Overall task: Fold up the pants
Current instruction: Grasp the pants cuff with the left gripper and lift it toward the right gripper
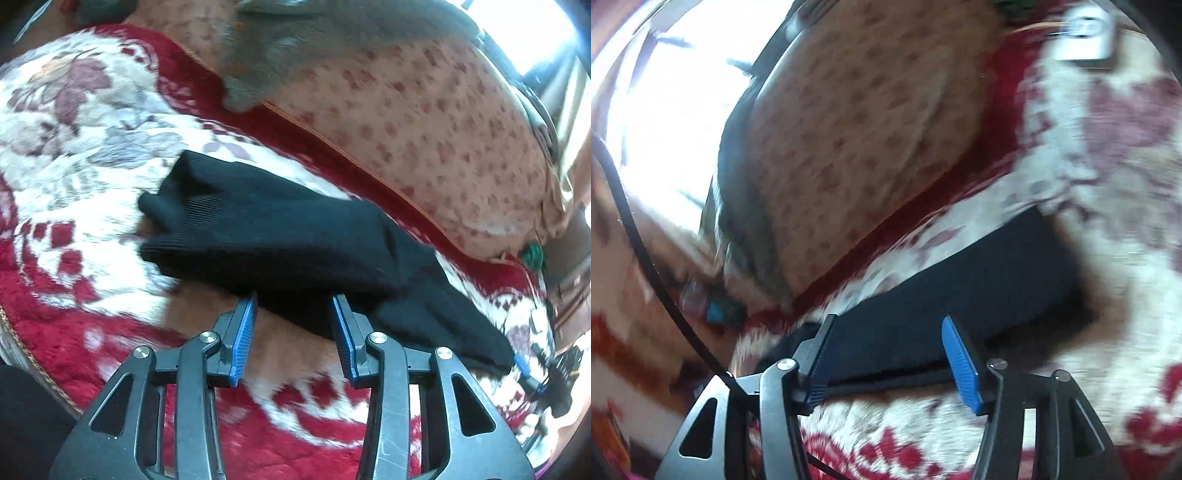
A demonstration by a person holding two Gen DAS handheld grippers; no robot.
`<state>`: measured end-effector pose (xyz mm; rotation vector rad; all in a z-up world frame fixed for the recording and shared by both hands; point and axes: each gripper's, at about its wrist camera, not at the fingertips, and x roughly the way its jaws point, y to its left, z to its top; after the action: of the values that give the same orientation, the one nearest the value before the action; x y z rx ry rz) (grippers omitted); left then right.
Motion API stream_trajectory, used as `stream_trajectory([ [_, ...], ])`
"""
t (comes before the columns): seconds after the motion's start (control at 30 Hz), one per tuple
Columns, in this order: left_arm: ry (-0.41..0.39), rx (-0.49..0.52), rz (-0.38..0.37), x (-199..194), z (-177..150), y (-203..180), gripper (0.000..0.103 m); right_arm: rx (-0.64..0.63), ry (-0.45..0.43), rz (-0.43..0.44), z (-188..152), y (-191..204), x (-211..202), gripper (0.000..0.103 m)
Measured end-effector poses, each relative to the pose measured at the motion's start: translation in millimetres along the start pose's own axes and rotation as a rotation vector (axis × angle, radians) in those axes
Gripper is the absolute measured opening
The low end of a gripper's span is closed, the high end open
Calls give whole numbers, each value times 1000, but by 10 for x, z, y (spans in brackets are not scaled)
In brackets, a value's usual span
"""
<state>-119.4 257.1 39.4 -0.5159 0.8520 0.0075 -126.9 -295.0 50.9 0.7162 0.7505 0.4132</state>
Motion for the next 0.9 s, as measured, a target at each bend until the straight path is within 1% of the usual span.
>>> stream_trajectory([
  [0.07, 20, -46, -23, 25, 48, 103, 38, -10, 45, 29, -48, 98, 205, 56],
  [0.13, 37, -70, -50, 50, 71, 163, 38, -7, 89, 79, -89, 224, 449, 56],
  [0.17, 40, -77, -49, 64, 86, 178, 38, -13, 106, 102, -105, 289, 540, 56],
  [0.23, 35, -84, -43, 79, 142, 198, 38, -64, 176, 170, -159, 551, 824, 56],
  [0.27, 28, -98, -50, 68, 175, 222, 38, -89, 204, 189, -192, 655, 935, 56],
  [0.37, 17, -153, -97, 7, 231, 303, 40, -170, 280, 232, -276, 1036, 1326, 56],
  [0.4, 9, -170, -119, -35, 239, 342, 44, -204, 304, 236, -299, 1170, 1480, 56],
  [0.43, 2, -175, -130, -56, 243, 359, 51, -232, 318, 232, -320, 1278, 1607, 56],
  [0.47, 2, -176, -139, -69, 248, 375, 53, -249, 329, 238, -355, 1362, 1689, 56],
  [0.63, 24, -206, -163, -9, 327, 397, 54, -299, 406, 325, -488, 1852, 2264, 57],
  [0.67, 33, -211, -174, 19, 348, 381, 54, -322, 416, 332, -513, 1952, 2358, 59],
  [0.7, 35, -213, -179, 32, 368, 369, 54, -339, 422, 335, -517, 2022, 2417, 67],
  [0.77, 27, -214, -180, 38, 402, 349, 54, -386, 440, 346, -567, 2200, 2566, 72],
  [0.83, 11, -218, -187, 9, 431, 338, 54, -411, 452, 330, -601, 2269, 2676, 72],
  [0.9, -1, -214, -199, -41, 438, 354, 54, -427, 462, 295, -642, 2259, 2758, 72],
])
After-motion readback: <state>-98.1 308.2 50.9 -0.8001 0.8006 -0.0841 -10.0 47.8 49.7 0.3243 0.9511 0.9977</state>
